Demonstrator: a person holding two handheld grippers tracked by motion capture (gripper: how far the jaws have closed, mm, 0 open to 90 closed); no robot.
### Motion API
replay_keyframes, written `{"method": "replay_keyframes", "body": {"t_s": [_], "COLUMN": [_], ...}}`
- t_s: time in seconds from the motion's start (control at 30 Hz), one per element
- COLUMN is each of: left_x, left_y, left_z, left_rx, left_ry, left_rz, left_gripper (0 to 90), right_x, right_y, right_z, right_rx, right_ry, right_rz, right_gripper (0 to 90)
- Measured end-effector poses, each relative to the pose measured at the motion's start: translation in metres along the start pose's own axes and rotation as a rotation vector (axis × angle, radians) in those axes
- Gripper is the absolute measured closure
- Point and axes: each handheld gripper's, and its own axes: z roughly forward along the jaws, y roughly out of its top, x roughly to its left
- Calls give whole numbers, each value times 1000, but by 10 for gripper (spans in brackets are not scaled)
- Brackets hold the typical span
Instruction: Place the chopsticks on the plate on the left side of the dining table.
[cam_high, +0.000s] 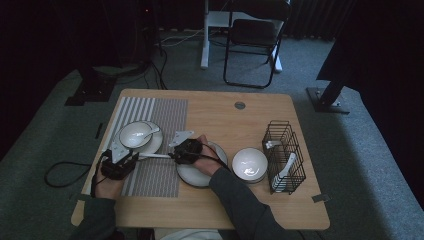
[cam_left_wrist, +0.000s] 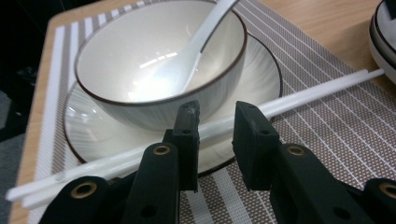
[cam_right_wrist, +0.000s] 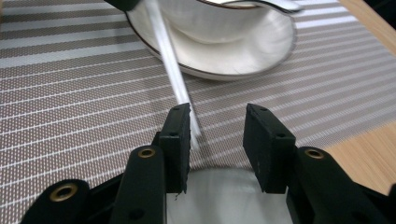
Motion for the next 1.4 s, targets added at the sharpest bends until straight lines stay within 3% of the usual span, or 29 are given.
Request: {"method": "replay_keyframes", "body": {"t_s": [0.17, 0.27, 0.4, 0.73, 0.83, 1.0, 1.2, 1.4], "left_x": [5, 11, 22, 54, 63, 78, 88, 96], "left_y": [3, 4, 5, 4, 1, -8, -17, -24], "left_z": [-5, -7, -9, -9, -8, -7, -6, -2], "left_rx": [-22, -35, -43, -35, -28, -9, 9, 28], "left_ry": [21, 40, 68, 135, 140, 156, 178, 199], "left_rz": [-9, -17, -27, -48, -63, -111, -153, -186], "left_gripper": [692, 682, 666, 642, 663, 772, 859, 867], "right_x": [0, 1, 6, 14, 14, 13, 14, 14], "right_y": [-7, -14, -20, -30, -32, -34, -34, -34], "right_z": [-12, -21, -29, -41, -42, -43, -42, -40], "right_rx": [-7, -18, -21, -42, -46, -49, -49, -50], "right_ry": [-51, -86, -119, -146, -147, -150, -151, -148], "right_rz": [39, 89, 98, 107, 115, 129, 132, 130], "right_gripper": [591, 584, 579, 563, 554, 547, 546, 545]}}
